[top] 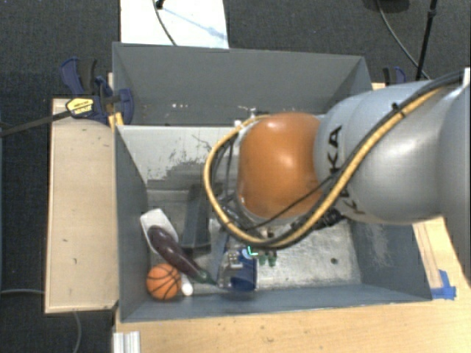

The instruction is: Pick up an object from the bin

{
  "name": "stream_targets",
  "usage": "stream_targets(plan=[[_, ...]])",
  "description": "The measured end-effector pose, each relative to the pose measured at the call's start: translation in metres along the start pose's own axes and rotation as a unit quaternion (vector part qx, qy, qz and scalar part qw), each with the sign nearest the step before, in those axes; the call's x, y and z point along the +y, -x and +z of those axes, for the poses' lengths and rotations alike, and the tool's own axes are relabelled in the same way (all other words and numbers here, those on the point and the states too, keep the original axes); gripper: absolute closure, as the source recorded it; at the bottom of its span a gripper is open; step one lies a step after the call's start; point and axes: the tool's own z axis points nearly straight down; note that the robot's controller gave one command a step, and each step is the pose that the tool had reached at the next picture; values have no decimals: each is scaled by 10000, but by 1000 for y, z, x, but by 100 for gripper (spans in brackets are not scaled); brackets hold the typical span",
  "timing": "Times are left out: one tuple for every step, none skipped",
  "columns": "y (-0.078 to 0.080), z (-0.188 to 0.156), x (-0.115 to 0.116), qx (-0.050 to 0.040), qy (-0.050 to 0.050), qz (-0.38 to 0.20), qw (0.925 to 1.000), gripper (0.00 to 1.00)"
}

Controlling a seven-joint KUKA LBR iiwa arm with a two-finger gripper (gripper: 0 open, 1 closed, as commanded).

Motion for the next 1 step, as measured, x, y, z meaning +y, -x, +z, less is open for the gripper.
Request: stream_targets(plan=[[2, -4, -1, -37, 7, 22, 10000, 0]])
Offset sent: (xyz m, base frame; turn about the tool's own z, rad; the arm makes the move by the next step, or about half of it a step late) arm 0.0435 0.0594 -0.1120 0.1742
